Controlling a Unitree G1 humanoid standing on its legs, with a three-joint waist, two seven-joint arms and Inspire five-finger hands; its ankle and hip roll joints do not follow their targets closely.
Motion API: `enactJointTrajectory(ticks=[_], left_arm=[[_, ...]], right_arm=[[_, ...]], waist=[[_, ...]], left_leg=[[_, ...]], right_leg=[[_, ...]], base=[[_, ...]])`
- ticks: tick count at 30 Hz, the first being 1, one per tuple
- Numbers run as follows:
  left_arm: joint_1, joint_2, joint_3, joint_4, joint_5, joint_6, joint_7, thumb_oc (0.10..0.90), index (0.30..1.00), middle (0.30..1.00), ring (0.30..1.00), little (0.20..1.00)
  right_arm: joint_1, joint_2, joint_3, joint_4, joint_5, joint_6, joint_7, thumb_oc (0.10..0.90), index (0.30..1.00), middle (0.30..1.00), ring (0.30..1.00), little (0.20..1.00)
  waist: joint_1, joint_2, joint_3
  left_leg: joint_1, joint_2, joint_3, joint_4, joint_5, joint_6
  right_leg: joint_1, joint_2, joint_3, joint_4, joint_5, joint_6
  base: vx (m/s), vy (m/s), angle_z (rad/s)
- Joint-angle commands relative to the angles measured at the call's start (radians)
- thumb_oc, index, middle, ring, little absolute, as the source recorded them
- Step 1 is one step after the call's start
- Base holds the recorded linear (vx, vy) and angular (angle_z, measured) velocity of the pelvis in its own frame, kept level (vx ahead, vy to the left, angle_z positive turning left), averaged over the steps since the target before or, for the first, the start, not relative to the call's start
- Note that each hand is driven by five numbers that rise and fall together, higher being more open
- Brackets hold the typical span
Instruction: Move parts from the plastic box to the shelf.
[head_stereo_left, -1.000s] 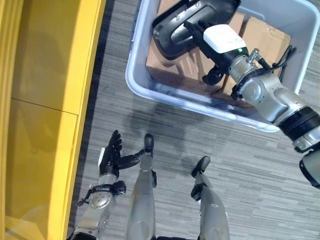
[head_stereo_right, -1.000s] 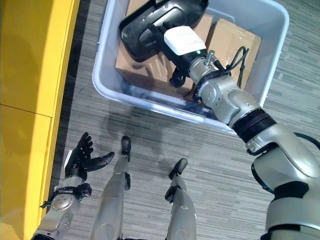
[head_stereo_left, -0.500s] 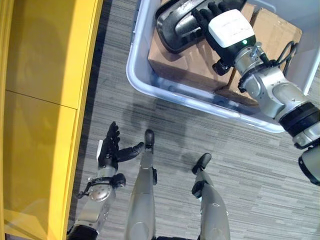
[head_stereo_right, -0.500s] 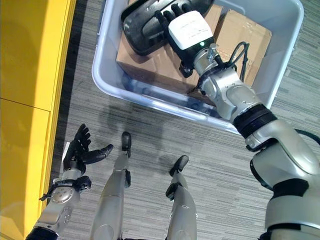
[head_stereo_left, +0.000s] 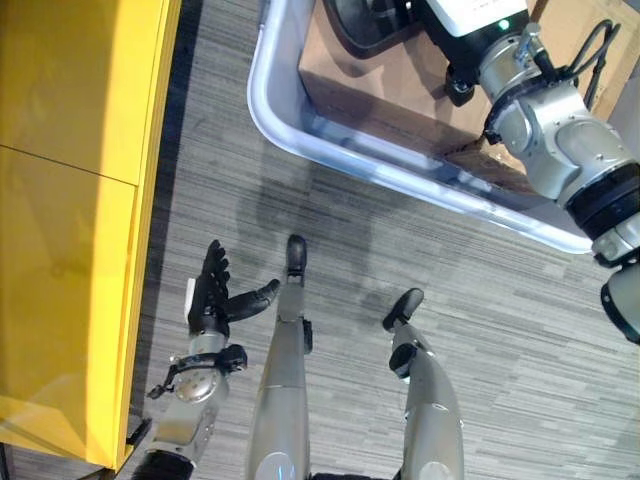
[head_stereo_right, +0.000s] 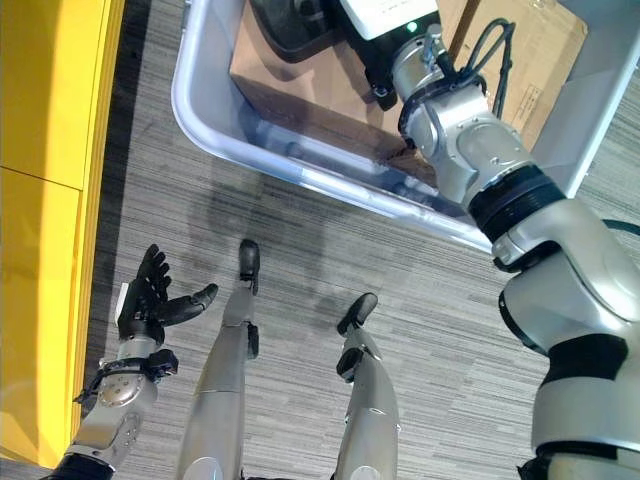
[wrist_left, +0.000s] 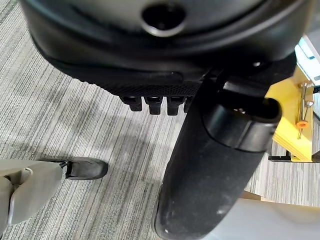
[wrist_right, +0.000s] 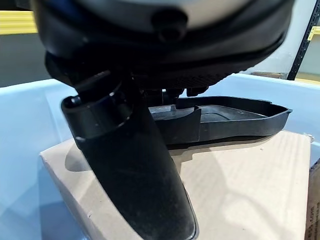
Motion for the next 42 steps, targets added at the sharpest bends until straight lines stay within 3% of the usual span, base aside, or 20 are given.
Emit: enactJointTrajectory(ticks=[1, 9, 10, 12, 15, 24, 36, 42], left_arm=[[0.072, 0.047, 0.042, -0.106, 0.027, -0.067, 0.032, 0.9, 1.0, 1.0, 1.0, 1.0], [0.069, 0.053, 0.044, -0.117, 0.023, -0.078, 0.041, 0.9, 1.0, 1.0, 1.0, 1.0], [0.068, 0.052, 0.043, -0.115, 0.019, -0.079, 0.041, 0.9, 1.0, 1.0, 1.0, 1.0], [0.06, 0.054, 0.036, -0.114, 0.018, -0.079, 0.038, 0.9, 1.0, 1.0, 1.0, 1.0], [0.053, 0.051, 0.031, -0.107, 0.011, -0.086, 0.03, 0.9, 1.0, 1.0, 1.0, 1.0], [0.02, 0.039, 0.01, -0.086, -0.001, -0.097, 0.032, 0.9, 1.0, 1.0, 1.0, 1.0], [0.001, 0.037, 0.007, -0.054, 0.004, -0.08, 0.028, 0.9, 1.0, 1.0, 1.0, 1.0], [-0.005, 0.046, 0.017, -0.043, 0.01, -0.067, 0.012, 0.9, 1.0, 1.0, 1.0, 1.0]], right_arm=[[-0.153, -0.062, 0.022, -0.016, 0.026, 0.004, -0.084, 0.9, 1.0, 1.0, 1.0, 1.0], [-0.173, -0.036, 0.084, 0.129, 0.093, -0.004, -0.066, 0.9, 1.0, 1.0, 1.0, 1.0], [-0.166, -0.028, 0.086, 0.155, 0.11, -0.008, -0.057, 0.702, 0.723, 0.723, 0.723, 0.723], [-0.162, -0.024, 0.095, 0.18, 0.135, -0.015, -0.051, 0.4, 0.3, 0.3, 0.3, 0.3], [-0.148, -0.022, 0.103, 0.256, 0.186, -0.031, -0.025, 0.4, 0.3, 0.3, 0.3, 0.3], [-0.079, -0.045, 0.074, 0.244, 0.22, -0.041, -0.031, 0.4, 0.3, 0.3, 0.3, 0.3], [0.03, -0.074, -0.047, 0.098, 0.214, -0.041, -0.067, 0.4, 0.3, 0.3, 0.3, 0.3], [0.067, -0.108, -0.1, -0.017, 0.189, -0.045, -0.073, 0.4, 0.3, 0.3, 0.3, 0.3]], waist=[[0.037, -0.033, -0.021], [0.063, -0.038, -0.021], [0.066, -0.038, -0.021], [0.067, -0.031, -0.021], [0.074, -0.024, -0.021], [0.06, -0.012, -0.021], [0.025, -0.017, -0.021], [0.015, -0.03, -0.021]], left_leg=[[0.029, 0.024, -0.015, 0.117, -0.166, -0.053], [-0.038, 0.008, -0.041, 0.137, -0.17, -0.048], [-0.042, 0.007, -0.045, 0.139, -0.171, -0.048], [-0.053, 0.001, -0.053, 0.142, -0.17, -0.047], [-0.069, -0.008, -0.058, 0.15, -0.171, -0.043], [-0.06, -0.026, -0.074, 0.148, -0.172, -0.035], [0.024, -0.037, -0.075, 0.144, -0.179, -0.027], [0.105, -0.035, -0.06, 0.111, -0.14, -0.021]], right_leg=[[0.057, -0.007, 0.046, -0.007, 0.015, 0.063], [0.031, -0.003, 0.023, -0.009, 0.013, 0.066], [0.027, -0.003, 0.021, -0.008, 0.013, 0.065], [0.024, 0.0, 0.031, -0.01, 0.014, 0.065], [0.01, 0.004, 0.038, -0.009, 0.01, 0.06], [0.013, 0.021, 0.103, -0.037, 0.009, 0.048], [0.077, 0.037, 0.15, -0.059, 0.013, 0.038], [0.14, 0.038, 0.135, -0.074, 0.043, 0.031]], base=[[0.01, -0.004, 0.05], [0.02, -0.01, 0.07], [0.02, -0.02, 0.11], [0.02, -0.028, 0.06], [0.0, 0.028, 0.11], [0.0, -0.003, 0.04], [-0.03, -0.005, 0.03], [-0.08, -0.004, 0.02]])
